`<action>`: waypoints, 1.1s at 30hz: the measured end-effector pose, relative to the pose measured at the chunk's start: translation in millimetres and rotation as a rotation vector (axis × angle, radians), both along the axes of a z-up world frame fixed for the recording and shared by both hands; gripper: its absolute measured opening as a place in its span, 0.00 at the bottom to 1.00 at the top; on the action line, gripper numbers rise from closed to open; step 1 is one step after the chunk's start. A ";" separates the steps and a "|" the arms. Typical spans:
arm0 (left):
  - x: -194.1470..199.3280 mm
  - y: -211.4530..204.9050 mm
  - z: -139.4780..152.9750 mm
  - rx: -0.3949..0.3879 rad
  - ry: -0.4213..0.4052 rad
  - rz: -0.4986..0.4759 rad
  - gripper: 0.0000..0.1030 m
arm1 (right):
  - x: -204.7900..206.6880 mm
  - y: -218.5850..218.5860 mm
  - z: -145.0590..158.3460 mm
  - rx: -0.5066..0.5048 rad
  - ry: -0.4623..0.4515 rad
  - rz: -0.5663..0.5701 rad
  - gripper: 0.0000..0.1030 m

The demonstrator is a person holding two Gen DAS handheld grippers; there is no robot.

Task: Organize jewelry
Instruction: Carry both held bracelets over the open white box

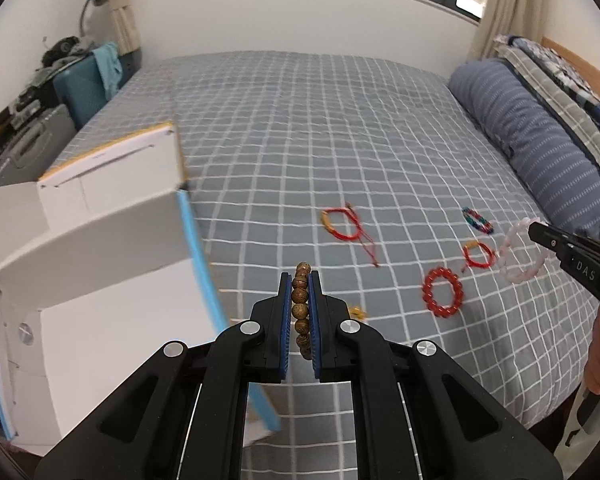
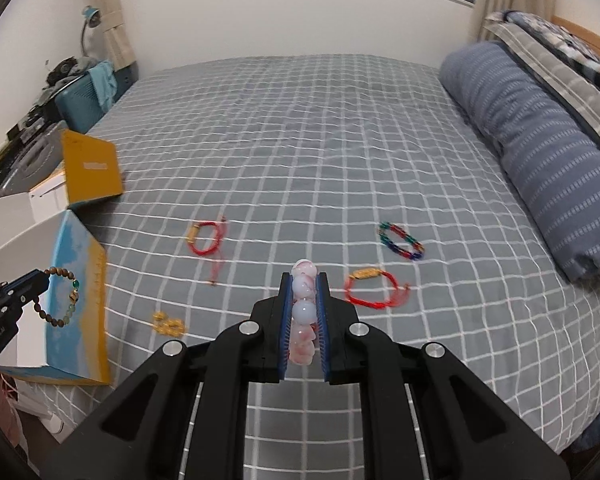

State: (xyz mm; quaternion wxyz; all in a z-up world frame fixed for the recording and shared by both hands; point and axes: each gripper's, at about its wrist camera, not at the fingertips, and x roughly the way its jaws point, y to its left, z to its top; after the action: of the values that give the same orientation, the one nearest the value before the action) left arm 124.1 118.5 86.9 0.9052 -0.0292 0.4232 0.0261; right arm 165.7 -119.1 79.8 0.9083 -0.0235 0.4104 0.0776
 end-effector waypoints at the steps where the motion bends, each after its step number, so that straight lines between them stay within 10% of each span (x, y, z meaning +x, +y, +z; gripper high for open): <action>1: -2.5 5.7 3.1 0.002 -0.006 0.011 0.07 | 0.5 7.4 2.1 -0.003 -0.005 0.012 0.11; 20: -45.6 137.3 36.6 0.025 -0.022 0.255 0.07 | -9.7 152.7 43.3 0.030 -0.054 0.269 0.11; 33: -88.2 199.8 18.6 0.036 0.019 0.371 0.07 | -40.9 271.4 19.2 0.056 0.017 0.440 0.11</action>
State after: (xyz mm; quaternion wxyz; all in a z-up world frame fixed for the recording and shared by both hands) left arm 35.9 318.3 105.6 0.8813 -0.0903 0.4184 0.2003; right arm 124.8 152.3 99.0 0.8664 -0.0865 0.4005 0.2853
